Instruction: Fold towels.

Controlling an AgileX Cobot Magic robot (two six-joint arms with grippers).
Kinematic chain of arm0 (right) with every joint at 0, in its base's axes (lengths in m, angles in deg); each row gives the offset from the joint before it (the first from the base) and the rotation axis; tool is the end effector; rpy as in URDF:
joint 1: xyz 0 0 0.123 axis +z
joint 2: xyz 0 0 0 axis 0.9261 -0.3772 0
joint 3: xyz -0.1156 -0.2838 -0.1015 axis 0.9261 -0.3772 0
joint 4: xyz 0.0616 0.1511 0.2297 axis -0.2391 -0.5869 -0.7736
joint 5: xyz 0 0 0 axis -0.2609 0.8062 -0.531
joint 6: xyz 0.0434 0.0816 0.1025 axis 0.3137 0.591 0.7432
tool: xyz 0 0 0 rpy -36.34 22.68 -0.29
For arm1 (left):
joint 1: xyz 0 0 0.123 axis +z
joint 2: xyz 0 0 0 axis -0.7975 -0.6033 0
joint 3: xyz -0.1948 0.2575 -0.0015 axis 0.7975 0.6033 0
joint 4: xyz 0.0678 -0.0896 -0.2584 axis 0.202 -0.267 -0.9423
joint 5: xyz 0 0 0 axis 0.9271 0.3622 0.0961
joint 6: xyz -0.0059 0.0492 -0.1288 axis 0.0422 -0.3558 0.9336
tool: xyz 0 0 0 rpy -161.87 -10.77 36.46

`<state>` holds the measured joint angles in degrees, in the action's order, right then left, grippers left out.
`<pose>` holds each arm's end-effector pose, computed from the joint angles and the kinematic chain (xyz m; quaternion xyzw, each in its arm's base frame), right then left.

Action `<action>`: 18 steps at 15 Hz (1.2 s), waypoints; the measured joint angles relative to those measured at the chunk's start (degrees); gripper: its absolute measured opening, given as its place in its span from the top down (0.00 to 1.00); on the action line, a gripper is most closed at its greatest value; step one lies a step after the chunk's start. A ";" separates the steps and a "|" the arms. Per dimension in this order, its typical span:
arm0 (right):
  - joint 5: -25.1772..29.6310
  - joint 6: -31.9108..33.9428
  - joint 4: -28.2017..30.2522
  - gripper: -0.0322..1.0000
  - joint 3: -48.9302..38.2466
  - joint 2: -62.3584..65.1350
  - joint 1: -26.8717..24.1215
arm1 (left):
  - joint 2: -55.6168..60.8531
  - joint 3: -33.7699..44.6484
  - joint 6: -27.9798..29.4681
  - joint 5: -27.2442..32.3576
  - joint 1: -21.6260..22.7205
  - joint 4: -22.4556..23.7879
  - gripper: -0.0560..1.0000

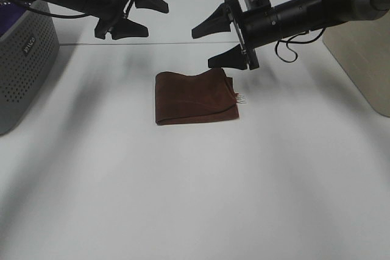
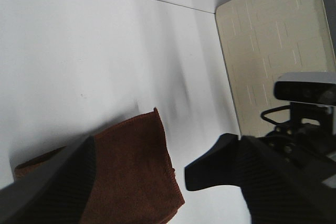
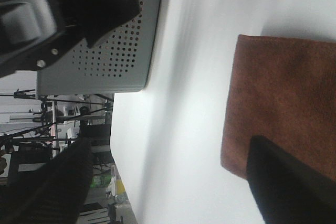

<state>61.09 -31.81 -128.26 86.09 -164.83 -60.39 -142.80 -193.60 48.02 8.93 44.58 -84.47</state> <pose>0.5372 0.1905 0.1238 -0.0474 0.8504 0.5154 0.0946 0.5813 -0.1810 0.1756 -0.0318 0.8624 -0.4482 0.2330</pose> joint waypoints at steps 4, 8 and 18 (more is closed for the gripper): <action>1.15 -1.15 -0.97 0.24 3.04 -6.59 0.40 | 0.00 0.00 0.00 0.11 0.00 0.52 0.27; 2.69 -4.41 3.95 0.24 3.38 -8.19 0.40 | 0.00 0.00 0.00 0.23 0.00 0.86 0.27; 3.04 -2.86 8.42 0.24 3.61 -5.27 -0.23 | 0.74 -2.23 0.00 10.83 1.20 1.78 0.27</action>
<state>64.13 -34.68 -119.83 89.70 -170.10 -60.62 -142.06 -195.84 48.02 19.75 45.78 -82.69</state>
